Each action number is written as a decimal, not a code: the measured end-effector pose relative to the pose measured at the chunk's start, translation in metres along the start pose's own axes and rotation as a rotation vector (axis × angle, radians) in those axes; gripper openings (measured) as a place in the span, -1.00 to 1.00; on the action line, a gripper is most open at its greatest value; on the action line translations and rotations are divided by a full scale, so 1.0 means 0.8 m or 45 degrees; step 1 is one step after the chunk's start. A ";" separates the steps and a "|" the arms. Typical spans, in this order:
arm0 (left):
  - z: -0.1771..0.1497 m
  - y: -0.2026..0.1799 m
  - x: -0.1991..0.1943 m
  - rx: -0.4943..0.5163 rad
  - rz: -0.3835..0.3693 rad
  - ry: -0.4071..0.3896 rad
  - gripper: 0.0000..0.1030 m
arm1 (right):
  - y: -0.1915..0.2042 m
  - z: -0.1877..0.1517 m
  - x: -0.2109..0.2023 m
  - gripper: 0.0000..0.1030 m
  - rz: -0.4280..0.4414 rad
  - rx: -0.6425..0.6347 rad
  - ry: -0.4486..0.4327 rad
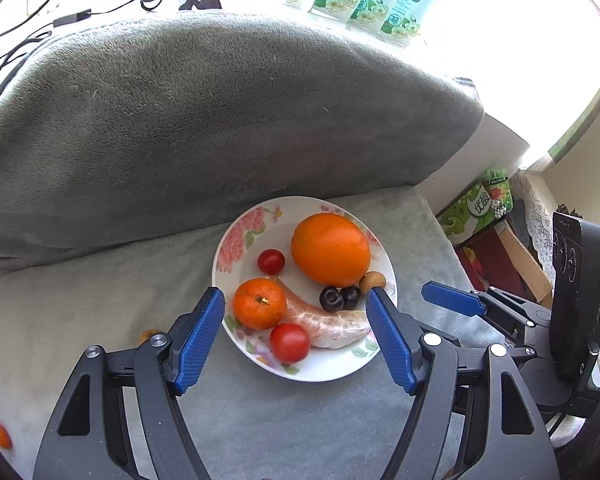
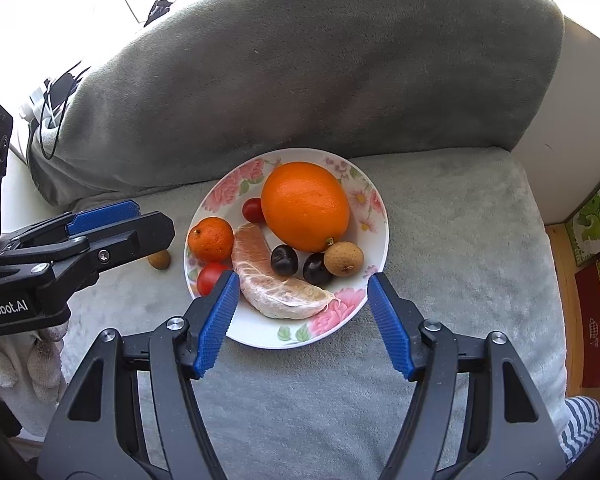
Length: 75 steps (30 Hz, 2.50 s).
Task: Organize fruits
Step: 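Lift both open grippers away from the plate, then move the left gripper to the loose tangerine while the right gripper approaches the brown fruit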
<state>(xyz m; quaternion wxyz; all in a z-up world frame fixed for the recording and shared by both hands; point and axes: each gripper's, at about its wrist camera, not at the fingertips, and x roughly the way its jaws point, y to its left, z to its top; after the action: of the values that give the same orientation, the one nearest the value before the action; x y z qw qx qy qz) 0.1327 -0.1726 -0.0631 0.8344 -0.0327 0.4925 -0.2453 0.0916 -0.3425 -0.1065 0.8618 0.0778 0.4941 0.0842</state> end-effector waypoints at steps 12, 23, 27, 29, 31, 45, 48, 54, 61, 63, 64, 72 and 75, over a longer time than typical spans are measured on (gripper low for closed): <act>-0.008 0.002 -0.023 -0.005 0.012 -0.043 0.42 | 0.018 -0.005 -0.013 0.34 0.034 -0.019 -0.026; -0.026 0.020 -0.049 -0.046 0.048 -0.076 0.42 | 0.048 -0.011 -0.024 0.34 0.080 -0.050 -0.049; -0.033 0.029 -0.062 -0.063 0.065 -0.097 0.42 | 0.061 -0.015 -0.026 0.34 0.098 -0.070 -0.051; -0.037 0.034 -0.068 -0.069 0.077 -0.103 0.42 | 0.067 -0.016 -0.026 0.34 0.105 -0.079 -0.048; -0.042 0.040 -0.073 -0.081 0.087 -0.108 0.42 | 0.073 -0.018 -0.026 0.34 0.114 -0.087 -0.046; -0.104 0.106 -0.102 -0.252 0.170 -0.102 0.42 | 0.118 -0.034 -0.020 0.34 0.164 -0.174 -0.008; -0.121 0.128 -0.107 -0.306 0.204 -0.086 0.42 | 0.129 -0.034 -0.016 0.34 0.173 -0.201 0.003; -0.149 0.166 -0.127 -0.416 0.264 -0.101 0.42 | 0.154 -0.030 -0.004 0.34 0.193 -0.259 0.027; -0.181 0.208 -0.149 -0.544 0.333 -0.120 0.42 | 0.183 -0.024 0.012 0.34 0.230 -0.326 0.050; -0.189 0.219 -0.153 -0.576 0.352 -0.122 0.42 | 0.189 -0.022 0.019 0.34 0.240 -0.343 0.065; -0.194 0.224 -0.155 -0.593 0.359 -0.123 0.42 | 0.191 -0.022 0.022 0.34 0.241 -0.353 0.073; -0.220 0.267 -0.168 -0.728 0.407 -0.139 0.42 | 0.207 -0.015 0.052 0.34 0.241 -0.410 0.132; -0.230 0.282 -0.172 -0.771 0.421 -0.143 0.42 | 0.211 -0.010 0.066 0.34 0.228 -0.419 0.147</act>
<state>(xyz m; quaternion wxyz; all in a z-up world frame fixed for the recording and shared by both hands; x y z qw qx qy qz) 0.0096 0.1203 -0.1135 0.8411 -0.2119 0.4949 0.0523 0.0994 -0.1660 -0.1178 0.8223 -0.0257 0.5132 0.2446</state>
